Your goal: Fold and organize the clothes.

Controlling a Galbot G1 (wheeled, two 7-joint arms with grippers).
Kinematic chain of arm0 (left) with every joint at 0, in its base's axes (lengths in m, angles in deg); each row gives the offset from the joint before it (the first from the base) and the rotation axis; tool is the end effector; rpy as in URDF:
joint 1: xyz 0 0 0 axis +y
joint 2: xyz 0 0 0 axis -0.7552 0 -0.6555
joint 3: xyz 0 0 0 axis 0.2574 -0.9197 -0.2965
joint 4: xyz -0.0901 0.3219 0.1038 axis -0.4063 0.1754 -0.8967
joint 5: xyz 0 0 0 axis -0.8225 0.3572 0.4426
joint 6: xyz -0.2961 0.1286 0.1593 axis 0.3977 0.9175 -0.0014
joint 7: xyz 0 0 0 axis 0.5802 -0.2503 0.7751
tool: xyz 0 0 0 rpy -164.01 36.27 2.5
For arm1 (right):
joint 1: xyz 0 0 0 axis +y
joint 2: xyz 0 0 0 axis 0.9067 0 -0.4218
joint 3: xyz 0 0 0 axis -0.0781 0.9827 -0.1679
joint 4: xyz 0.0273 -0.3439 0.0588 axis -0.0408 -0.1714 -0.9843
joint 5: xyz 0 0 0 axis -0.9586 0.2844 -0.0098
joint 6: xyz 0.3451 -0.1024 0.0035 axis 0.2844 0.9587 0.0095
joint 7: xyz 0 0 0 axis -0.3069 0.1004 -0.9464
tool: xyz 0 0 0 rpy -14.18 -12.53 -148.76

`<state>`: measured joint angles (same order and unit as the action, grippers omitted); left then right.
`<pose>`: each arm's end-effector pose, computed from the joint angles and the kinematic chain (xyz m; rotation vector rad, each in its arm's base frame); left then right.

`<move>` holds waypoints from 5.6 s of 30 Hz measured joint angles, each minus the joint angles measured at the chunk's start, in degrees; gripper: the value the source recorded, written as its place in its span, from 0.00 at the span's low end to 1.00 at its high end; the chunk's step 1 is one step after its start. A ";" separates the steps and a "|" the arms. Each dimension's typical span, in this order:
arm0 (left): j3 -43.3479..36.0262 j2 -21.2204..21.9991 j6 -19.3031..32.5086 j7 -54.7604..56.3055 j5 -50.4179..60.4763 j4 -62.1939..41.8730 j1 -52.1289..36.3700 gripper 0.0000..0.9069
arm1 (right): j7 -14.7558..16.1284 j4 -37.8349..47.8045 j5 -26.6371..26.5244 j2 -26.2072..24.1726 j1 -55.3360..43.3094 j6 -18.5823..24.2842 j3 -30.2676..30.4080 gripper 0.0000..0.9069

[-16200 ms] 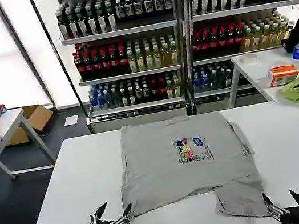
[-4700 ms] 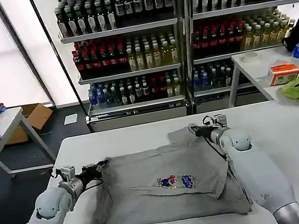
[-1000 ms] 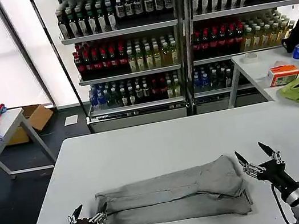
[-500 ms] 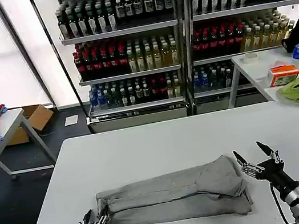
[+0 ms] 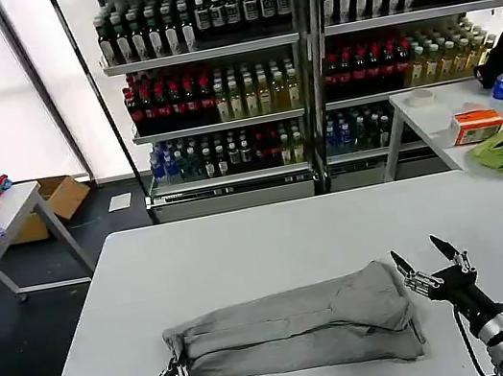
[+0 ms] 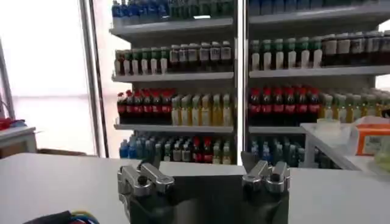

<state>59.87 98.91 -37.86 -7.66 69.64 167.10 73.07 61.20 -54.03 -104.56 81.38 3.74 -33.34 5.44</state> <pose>0.1732 0.0236 -0.3135 0.0257 -2.6078 0.0983 0.1975 -0.1327 -0.2399 0.3291 -3.0213 -0.0347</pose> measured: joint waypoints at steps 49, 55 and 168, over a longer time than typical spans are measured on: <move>22.99 -21.30 -6.35 5.77 -31.00 9.48 -2.55 0.01 | -1.32 -5.66 -0.02 2.74 3.36 -0.58 -0.44 1.00; 13.38 -20.02 -6.55 8.22 -33.03 10.98 -5.52 0.01 | -1.23 -6.13 0.82 3.81 3.89 -0.50 -0.04 1.00; 32.51 -4.74 -7.65 -7.18 -33.11 4.27 -1.90 0.03 | -1.68 -2.64 -3.57 0.88 7.71 -2.42 0.69 1.00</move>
<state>92.37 94.17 -45.51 -14.85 36.53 171.36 71.17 59.52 -56.67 -108.13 82.26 11.45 -35.75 6.13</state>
